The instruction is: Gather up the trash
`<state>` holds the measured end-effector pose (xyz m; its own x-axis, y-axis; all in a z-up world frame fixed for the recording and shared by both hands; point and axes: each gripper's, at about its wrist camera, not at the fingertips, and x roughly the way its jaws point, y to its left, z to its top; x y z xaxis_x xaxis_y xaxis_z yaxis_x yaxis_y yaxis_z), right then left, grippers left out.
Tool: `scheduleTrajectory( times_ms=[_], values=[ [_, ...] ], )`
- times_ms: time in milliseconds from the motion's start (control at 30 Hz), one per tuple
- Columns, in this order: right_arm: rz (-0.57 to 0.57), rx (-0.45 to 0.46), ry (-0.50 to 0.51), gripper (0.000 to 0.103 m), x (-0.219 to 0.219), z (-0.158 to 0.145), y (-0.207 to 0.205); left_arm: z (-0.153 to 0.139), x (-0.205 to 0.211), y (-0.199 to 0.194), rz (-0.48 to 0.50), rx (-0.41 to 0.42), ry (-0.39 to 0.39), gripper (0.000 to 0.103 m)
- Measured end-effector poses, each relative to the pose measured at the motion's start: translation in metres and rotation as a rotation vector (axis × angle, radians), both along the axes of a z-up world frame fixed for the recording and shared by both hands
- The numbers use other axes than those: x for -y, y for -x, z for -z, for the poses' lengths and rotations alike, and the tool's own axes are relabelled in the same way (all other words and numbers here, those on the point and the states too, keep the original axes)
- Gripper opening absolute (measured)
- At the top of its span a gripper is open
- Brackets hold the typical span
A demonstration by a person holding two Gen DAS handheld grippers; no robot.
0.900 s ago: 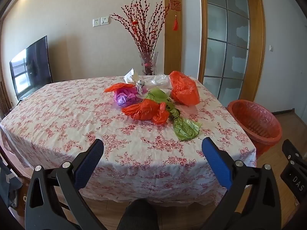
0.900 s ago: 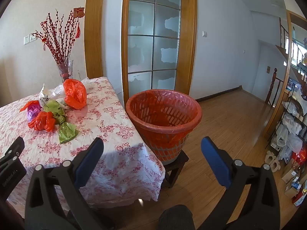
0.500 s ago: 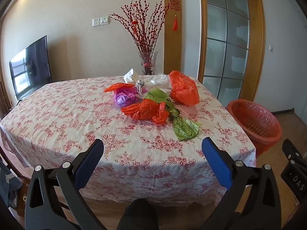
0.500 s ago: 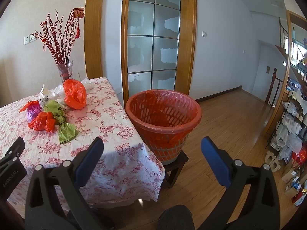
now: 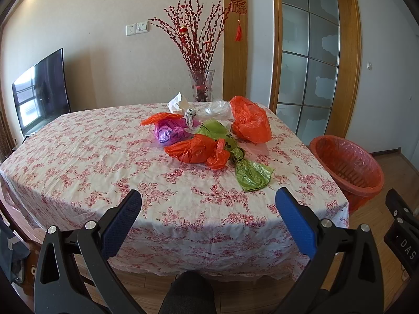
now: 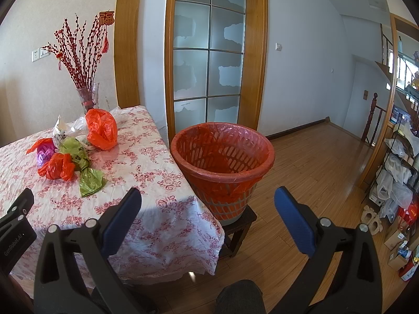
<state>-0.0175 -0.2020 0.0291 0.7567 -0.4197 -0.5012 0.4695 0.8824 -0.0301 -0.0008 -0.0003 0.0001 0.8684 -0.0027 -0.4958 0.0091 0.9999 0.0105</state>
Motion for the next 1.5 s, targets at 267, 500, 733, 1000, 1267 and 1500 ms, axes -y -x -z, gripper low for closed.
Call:
scheduleTrajectory(
  times_ms=[267, 500, 733, 1000, 1267, 1500],
  values=[
    [0.000, 0.000, 0.000, 0.099, 0.0005, 0.0000, -0.0003, 0.0000, -0.0002, -0.0001, -0.001, -0.003, 0.001, 0.101],
    [-0.001, 0.001, 0.001, 0.099, 0.0002, -0.0001, -0.0006, 0.0000, -0.0002, -0.0002, -0.001, -0.004, 0.001, 0.101],
    [-0.001, 0.001, 0.002, 0.099, -0.0004, -0.0002, -0.0008, 0.0001, -0.0004, -0.0007, 0.000, -0.006, 0.001, 0.101],
    [-0.001, 0.000, 0.001, 0.099, -0.0002, 0.0002, -0.0004, 0.0001, -0.0005, -0.0006, 0.000, -0.008, 0.003, 0.101],
    [-0.001, 0.000, 0.001, 0.099, 0.0000, 0.0002, -0.0002, -0.0008, 0.0046, 0.0063, -0.001, -0.011, 0.004, 0.101],
    [-0.001, 0.000, 0.000, 0.099, 0.0006, 0.0000, 0.0001, 0.0021, 0.0013, 0.0001, 0.000, -0.012, 0.005, 0.101]
  ],
)
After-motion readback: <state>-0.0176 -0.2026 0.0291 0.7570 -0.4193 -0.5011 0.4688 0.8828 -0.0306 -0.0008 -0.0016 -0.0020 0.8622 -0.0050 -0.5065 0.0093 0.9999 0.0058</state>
